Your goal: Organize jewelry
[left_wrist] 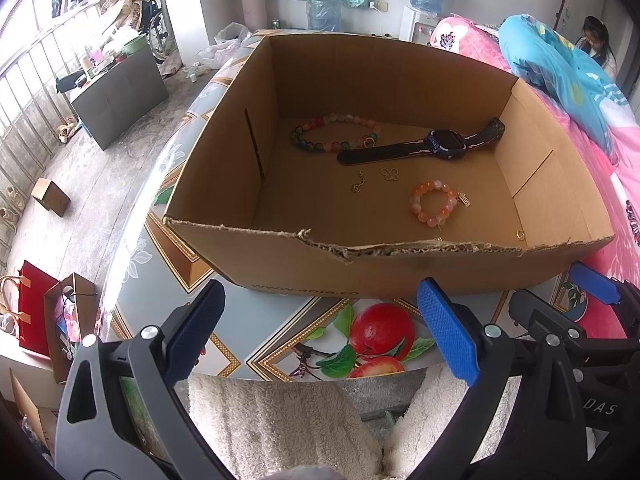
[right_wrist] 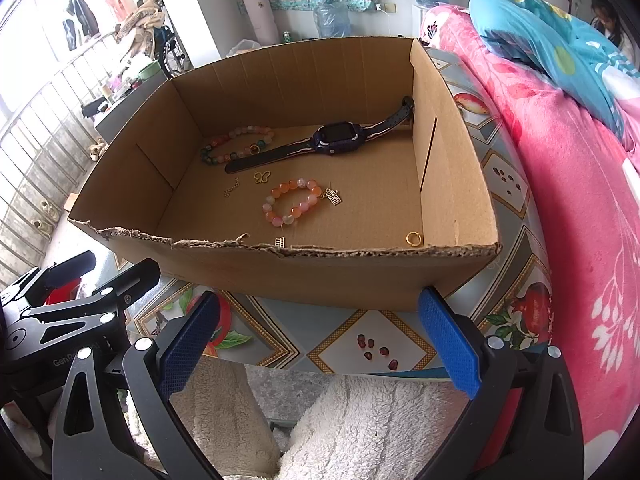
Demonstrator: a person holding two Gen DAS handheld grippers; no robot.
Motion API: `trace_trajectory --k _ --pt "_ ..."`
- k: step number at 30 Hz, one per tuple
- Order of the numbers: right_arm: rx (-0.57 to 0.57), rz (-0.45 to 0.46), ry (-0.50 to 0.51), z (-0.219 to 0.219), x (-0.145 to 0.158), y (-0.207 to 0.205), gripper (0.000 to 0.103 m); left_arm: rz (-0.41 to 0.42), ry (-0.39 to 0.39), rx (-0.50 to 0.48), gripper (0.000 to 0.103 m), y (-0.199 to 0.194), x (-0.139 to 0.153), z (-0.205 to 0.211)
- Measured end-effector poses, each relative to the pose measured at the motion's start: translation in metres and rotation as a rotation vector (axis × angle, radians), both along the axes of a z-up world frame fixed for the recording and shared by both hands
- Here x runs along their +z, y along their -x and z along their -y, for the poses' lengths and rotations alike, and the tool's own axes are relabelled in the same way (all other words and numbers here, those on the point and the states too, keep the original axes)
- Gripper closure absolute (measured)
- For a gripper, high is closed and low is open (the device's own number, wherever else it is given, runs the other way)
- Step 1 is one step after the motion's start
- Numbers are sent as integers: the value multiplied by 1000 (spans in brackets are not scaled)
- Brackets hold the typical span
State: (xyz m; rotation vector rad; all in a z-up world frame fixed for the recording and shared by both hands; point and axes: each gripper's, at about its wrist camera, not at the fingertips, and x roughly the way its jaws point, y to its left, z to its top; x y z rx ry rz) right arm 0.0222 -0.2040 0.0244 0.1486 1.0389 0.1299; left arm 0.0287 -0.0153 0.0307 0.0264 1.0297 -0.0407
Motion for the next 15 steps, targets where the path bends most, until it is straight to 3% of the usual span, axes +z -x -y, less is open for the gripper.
trace_trajectory --k 15 --pt "-8 0 -2 2 0 1 6 -2 3 -2 10 0 -1 0"
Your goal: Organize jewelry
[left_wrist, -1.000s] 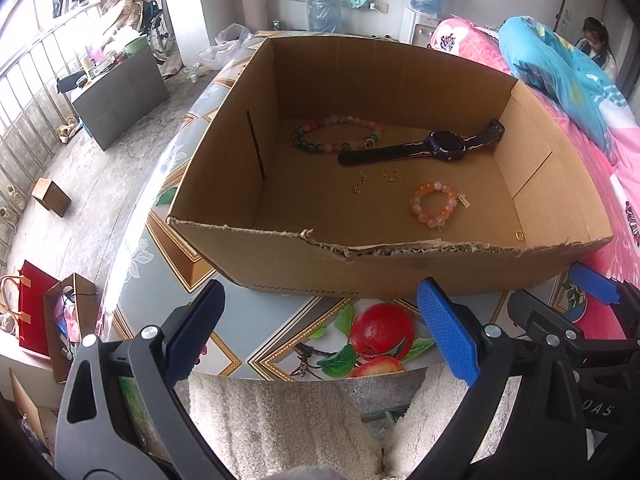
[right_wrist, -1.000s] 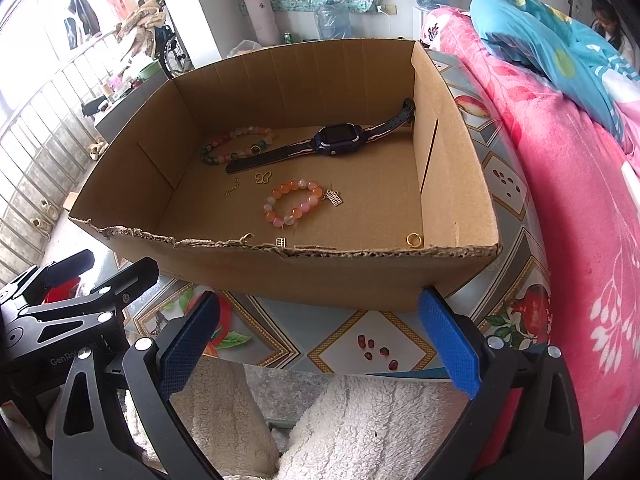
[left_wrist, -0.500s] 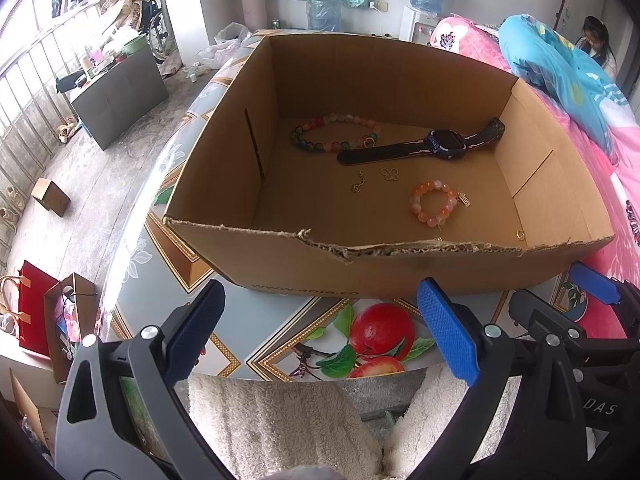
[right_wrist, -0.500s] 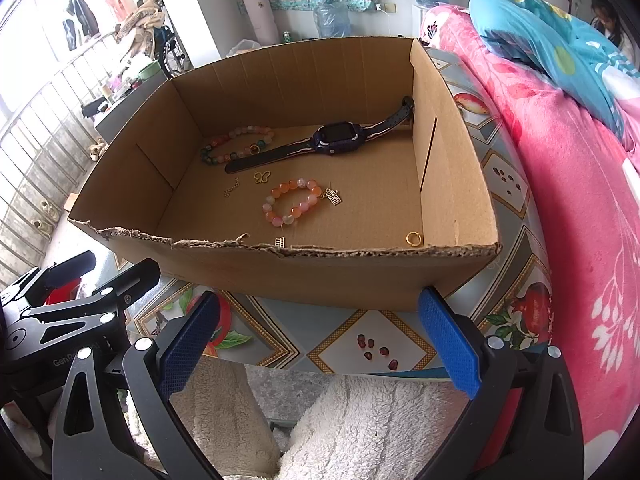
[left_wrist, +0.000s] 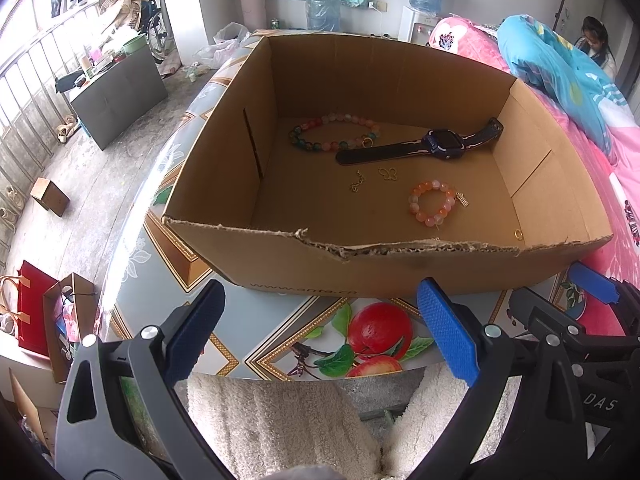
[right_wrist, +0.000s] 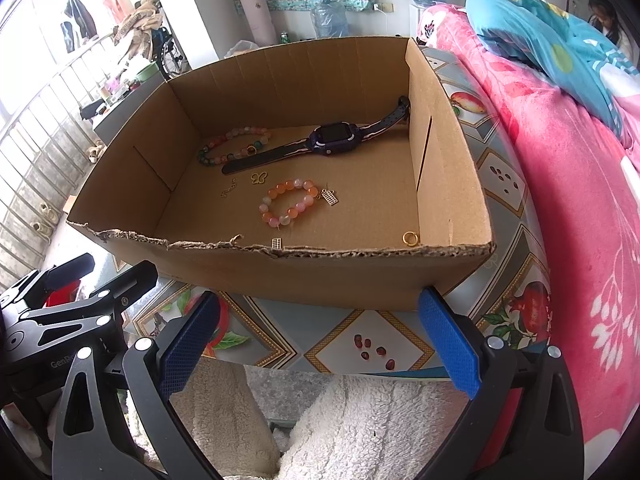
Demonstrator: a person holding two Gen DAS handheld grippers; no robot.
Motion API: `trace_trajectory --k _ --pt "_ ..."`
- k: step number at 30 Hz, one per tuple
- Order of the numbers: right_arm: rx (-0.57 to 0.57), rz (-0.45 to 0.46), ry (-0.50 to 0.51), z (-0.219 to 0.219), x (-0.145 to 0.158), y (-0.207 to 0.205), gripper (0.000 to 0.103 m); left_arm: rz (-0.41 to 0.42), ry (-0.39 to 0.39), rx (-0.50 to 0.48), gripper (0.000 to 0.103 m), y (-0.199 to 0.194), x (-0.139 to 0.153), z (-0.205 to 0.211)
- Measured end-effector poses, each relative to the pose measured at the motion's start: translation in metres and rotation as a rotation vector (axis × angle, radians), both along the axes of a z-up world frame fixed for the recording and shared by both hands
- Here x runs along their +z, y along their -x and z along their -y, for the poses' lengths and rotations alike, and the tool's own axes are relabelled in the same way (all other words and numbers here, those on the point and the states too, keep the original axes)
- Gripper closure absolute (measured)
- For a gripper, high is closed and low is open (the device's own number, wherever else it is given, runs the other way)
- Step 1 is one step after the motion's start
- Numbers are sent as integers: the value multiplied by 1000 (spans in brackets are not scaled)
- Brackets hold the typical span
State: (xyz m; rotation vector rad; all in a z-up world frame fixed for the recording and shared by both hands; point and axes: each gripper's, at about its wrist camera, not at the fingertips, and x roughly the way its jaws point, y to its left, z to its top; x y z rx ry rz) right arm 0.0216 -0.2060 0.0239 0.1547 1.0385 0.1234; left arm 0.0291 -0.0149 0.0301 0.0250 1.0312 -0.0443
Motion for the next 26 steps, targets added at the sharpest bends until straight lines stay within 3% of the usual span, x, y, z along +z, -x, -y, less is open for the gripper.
trace_trajectory --k 26 --pt "0 -1 0 0 0 0 6 -6 4 1 10 -1 0 -1"
